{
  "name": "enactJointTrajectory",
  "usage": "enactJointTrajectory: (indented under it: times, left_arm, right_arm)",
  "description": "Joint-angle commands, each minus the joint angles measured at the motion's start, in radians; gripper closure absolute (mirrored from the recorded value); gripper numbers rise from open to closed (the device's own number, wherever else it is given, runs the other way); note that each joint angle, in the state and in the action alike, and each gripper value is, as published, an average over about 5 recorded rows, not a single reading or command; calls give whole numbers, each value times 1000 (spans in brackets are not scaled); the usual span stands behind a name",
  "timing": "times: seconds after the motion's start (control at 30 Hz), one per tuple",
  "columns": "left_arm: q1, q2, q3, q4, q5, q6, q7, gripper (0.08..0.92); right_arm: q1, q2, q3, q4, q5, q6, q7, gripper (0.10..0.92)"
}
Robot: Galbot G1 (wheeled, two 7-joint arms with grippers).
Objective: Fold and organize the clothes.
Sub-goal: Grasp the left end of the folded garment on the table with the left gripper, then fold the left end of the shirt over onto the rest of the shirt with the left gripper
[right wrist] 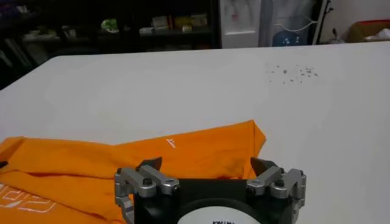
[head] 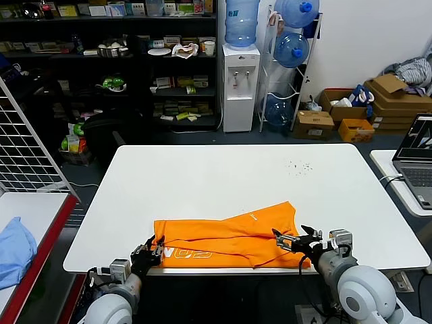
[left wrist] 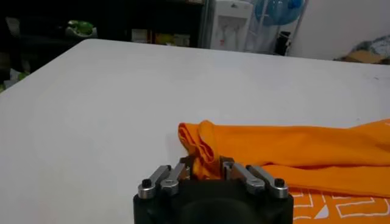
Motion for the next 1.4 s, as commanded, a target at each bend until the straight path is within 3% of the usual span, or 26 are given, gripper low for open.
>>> enactJointTrajectory:
  times: [0.03, 0.17, 0.27, 0.47, 0.6, 0.8, 1.03, 1.17, 1.4]
  left_arm:
    - [5, -8, -2, 6, -7, -2, -6, 707]
    - [-3, 8, -16, -17, -12, -1, -12, 818]
    - [-13, 73, -39, -58, -44, 13, -23, 868]
    - [27, 268, -152, -139, -139, 37, -45, 873]
    - [141, 335, -298, -159, -190, 49, -51, 873]
    - [327, 370, -543, -121, -232, 45, -41, 873]
    - [386, 359, -728, -100, -262, 41, -27, 873]
    - [359, 355, -698, -149, -271, 55, -41, 873]
    - [155, 289, -382, -350, -400, 119, -141, 873]
  right_arm:
    - [-6, 1, 4, 2, -4, 3, 0, 104]
    - [-9, 4, 4, 5, -10, 6, 2, 104]
    - [-4, 6, 4, 8, -11, 10, 5, 104]
    - [24, 10, -4, 4, -10, 15, 11, 104]
    - [53, 20, -26, -8, -13, 18, 12, 104]
    - [94, 33, -67, -30, -33, 29, -1, 104]
    - [121, 50, -99, -58, -55, 39, -16, 104]
    - [129, 60, -104, -65, -61, 39, -16, 104]
    - [97, 84, -90, -58, -90, 37, -4, 104]
